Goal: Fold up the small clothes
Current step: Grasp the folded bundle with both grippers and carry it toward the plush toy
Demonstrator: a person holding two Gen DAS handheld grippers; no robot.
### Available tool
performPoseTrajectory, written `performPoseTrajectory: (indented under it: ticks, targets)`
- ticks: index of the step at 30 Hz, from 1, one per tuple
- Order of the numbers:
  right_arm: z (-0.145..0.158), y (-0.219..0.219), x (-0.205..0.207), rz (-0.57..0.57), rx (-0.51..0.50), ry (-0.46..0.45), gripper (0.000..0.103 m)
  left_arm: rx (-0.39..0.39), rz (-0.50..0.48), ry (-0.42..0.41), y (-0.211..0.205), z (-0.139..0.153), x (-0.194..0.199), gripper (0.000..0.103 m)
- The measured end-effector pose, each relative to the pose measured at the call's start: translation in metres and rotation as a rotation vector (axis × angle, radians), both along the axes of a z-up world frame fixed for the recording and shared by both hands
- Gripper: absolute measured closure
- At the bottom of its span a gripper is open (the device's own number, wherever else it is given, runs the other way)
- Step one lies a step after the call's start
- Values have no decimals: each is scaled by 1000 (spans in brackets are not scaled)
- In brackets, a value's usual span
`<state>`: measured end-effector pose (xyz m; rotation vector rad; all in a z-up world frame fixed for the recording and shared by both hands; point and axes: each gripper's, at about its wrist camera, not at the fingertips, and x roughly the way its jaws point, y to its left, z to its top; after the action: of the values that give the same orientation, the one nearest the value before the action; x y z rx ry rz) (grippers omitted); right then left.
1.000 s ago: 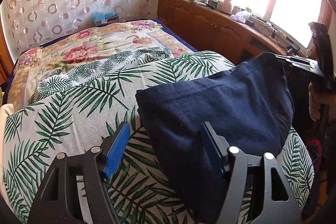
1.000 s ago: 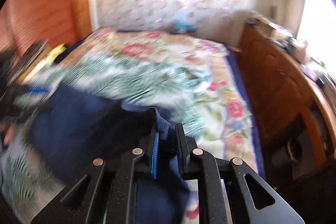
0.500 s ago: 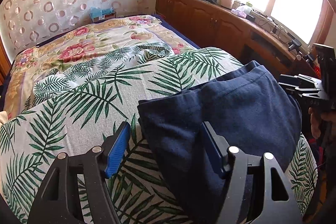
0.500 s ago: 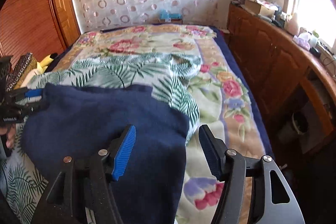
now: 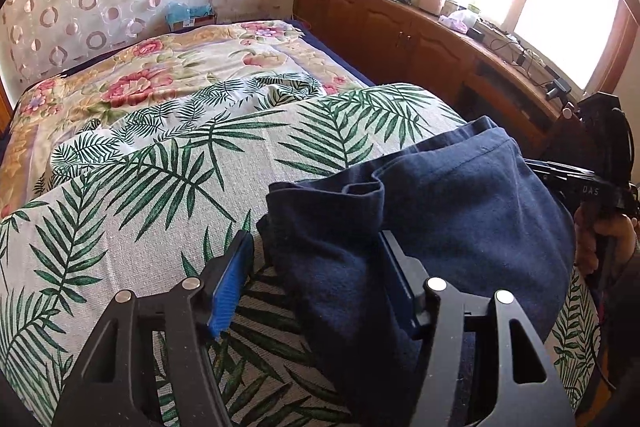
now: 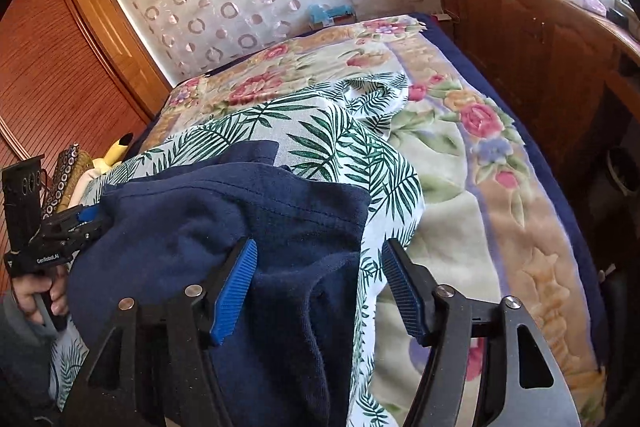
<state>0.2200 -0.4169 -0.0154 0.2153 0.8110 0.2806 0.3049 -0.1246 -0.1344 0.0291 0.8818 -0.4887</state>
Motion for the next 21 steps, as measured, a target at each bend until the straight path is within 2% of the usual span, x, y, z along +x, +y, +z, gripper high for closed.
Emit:
performPoseTrajectory:
  ticks: [4,5,6,10,11,12,14,16,21]
  targets:
    - [-3,4,-2,30,-11,-15,57,-1,-1,-3,-1,0,0,40]
    - [-7,8,1,36,-19,-20,65,-4,-5,-3,-1,0,0,41]
    - [-7,9,0,37,-33,-28,66,-14,-16,-1,-2,0,0,47]
    - [-10,10,3,40,-44,-24,66,-26,-20,9,0,1,2,54]
    - [-9,9,3,30,-50,-32,74,-29,-22,11,0,1,2,55]
    - [-6,9,0,26,-54,-46,98,-30,-25,10,1,1,2,57]
    - [-4,18,-3,69,-74,-74,97,-38,-32,21,1,2,2,65]
    - [-5,28,-6,90,-127,-87,97,-60,-43,35,2,4,3,81]
    - [3,33,-15,88,-139,-151,98,-62,-50,-4,1,16,-8,88]
